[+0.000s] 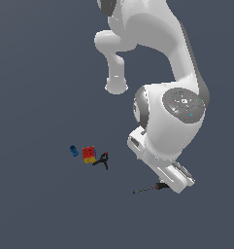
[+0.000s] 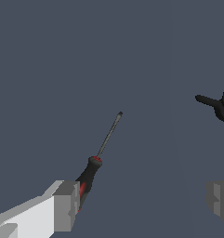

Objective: Pick up a designated object from a clutter of objects.

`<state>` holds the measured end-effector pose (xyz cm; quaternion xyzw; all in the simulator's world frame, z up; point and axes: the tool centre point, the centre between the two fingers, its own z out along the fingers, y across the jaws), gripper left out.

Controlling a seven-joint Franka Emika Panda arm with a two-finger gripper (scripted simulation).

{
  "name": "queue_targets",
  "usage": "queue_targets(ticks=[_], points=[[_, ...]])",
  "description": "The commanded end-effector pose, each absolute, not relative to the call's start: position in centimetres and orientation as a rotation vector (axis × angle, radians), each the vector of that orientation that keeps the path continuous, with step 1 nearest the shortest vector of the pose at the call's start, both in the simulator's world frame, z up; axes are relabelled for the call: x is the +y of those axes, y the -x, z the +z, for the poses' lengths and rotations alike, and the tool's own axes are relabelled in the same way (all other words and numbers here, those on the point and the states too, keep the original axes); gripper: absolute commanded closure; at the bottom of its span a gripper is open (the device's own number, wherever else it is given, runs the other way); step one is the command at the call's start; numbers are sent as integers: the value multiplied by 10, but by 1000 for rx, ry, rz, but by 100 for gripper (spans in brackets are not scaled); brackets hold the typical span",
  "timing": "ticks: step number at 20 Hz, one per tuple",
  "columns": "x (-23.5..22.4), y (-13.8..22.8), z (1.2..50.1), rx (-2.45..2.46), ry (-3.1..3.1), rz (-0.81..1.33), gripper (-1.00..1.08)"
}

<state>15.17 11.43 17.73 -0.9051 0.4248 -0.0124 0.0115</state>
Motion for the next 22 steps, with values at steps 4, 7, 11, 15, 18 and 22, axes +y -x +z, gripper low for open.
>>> queue_targets(ticks=[4, 7, 11, 15, 18, 22], points=[[131, -161, 149, 1499, 2739, -26, -92], [139, -166, 133, 1591, 2691, -19, -92], [151, -170, 111, 1708, 2623, -12, -92], [161, -173, 93, 1804, 2564, -7, -92], [166, -174, 82, 1858, 2527, -4, -92], [172, -175, 72, 1910, 2492, -1, -92]])
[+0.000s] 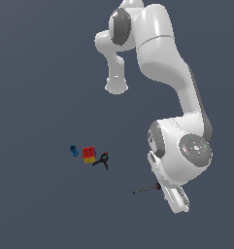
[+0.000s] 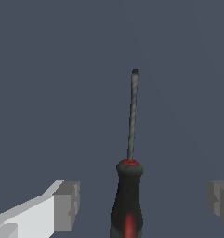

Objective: Pick up a designated object from a clutter of objects.

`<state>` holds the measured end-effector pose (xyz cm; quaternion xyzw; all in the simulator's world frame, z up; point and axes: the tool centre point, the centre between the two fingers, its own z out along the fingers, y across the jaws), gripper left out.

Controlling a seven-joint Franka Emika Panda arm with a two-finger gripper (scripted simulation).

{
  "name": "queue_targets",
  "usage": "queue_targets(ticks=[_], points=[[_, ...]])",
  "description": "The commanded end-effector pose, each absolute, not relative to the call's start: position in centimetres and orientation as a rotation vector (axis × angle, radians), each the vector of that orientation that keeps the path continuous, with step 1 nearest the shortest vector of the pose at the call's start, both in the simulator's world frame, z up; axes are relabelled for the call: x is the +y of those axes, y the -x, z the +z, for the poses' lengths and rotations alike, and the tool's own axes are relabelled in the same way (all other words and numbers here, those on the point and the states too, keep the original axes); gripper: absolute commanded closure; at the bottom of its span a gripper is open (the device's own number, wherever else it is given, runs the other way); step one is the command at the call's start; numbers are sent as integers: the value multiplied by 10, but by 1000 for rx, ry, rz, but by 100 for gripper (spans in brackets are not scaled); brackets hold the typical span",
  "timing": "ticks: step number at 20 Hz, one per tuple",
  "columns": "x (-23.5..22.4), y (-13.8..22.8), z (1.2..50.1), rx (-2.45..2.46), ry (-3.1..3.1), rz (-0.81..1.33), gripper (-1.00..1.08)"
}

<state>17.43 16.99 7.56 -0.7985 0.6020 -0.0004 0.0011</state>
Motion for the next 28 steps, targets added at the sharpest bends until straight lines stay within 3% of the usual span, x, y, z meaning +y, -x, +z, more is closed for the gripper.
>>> queue_targets(ticks=[1, 27, 28], points=[[173, -175, 70, 1920, 2485, -1, -92], [175, -175, 15, 1945, 2467, 0, -92], [175, -175, 15, 1945, 2467, 0, 108]])
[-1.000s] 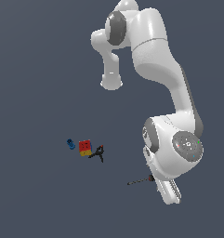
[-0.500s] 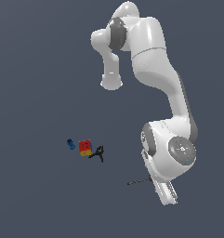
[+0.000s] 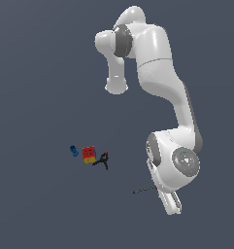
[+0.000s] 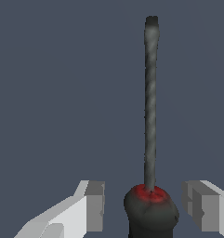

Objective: Pick up a designated object from a clutter of objects.

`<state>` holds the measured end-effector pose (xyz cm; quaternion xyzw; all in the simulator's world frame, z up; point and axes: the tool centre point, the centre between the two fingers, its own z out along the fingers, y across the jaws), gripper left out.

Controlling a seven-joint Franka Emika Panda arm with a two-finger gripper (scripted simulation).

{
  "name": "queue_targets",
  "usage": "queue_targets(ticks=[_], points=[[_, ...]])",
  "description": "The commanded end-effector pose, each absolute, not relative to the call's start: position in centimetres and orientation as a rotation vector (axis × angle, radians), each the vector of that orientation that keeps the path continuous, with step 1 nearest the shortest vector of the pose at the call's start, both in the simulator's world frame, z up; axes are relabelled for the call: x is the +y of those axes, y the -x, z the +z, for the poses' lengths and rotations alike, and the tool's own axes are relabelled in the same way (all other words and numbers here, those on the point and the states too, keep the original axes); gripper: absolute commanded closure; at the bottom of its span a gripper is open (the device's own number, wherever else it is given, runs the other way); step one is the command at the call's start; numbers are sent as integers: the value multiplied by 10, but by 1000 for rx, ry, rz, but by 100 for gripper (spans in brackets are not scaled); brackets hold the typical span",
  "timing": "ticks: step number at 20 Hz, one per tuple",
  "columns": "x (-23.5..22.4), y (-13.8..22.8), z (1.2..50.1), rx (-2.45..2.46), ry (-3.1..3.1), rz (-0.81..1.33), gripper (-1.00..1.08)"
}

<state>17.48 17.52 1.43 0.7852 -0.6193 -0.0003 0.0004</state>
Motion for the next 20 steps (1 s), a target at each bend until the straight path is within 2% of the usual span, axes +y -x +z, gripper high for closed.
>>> queue_targets(ticks=[1, 20], points=[[175, -175, 15, -1946, -2467, 0, 108], [173, -167, 24, -1945, -2466, 0, 108]])
